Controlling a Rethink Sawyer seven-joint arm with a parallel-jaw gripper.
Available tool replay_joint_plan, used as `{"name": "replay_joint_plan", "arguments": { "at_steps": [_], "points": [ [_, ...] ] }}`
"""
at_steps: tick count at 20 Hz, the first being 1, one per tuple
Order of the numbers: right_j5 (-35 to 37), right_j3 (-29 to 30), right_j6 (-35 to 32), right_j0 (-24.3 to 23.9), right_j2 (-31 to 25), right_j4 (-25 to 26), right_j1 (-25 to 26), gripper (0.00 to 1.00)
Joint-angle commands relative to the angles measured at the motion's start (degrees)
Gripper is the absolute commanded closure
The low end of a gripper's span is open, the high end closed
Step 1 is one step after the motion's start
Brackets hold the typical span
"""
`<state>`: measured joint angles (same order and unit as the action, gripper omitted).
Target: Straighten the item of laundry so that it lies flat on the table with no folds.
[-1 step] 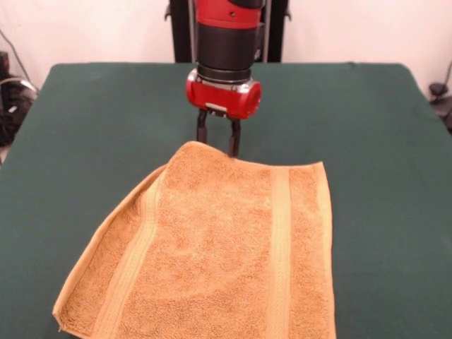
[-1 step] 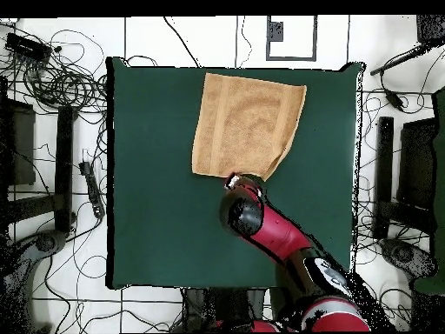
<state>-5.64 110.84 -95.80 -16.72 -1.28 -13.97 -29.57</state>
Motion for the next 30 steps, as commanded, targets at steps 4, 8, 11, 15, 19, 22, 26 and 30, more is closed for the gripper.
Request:
{"name": "replay_joint_plan", "arguments": {
  "at_steps": [4, 8, 11, 15, 19, 22, 26, 30],
  "points": [
    [8.8, -6.0, 3.8, 0.4, -4.6, 13.9, 2.6, 0.00],
    [10.2, -9.1, 5.8, -0.4, -6.3, 21.4, 2.4, 0.00],
    [11.4, -9.6, 5.4, -1.8, -8.3, 25.5, 1.9, 0.00],
    [14.2, -11.9, 7.8, -3.7, -11.6, 31.6, 2.5, 0.00],
    [16.3, -13.9, 9.0, -5.4, -14.8, 36.5, 4.0, 0.00],
    [17.0, -15.3, 8.9, -6.4, -16.7, 40.1, 4.7, 0.00],
    [18.2, -17.1, 8.3, -7.3, -18.6, 43.3, 5.1, 0.00],
    [19.9, -18.0, 8.2, -8.3, -20.1, 45.8, 5.3, 0.00]
  ]
}}
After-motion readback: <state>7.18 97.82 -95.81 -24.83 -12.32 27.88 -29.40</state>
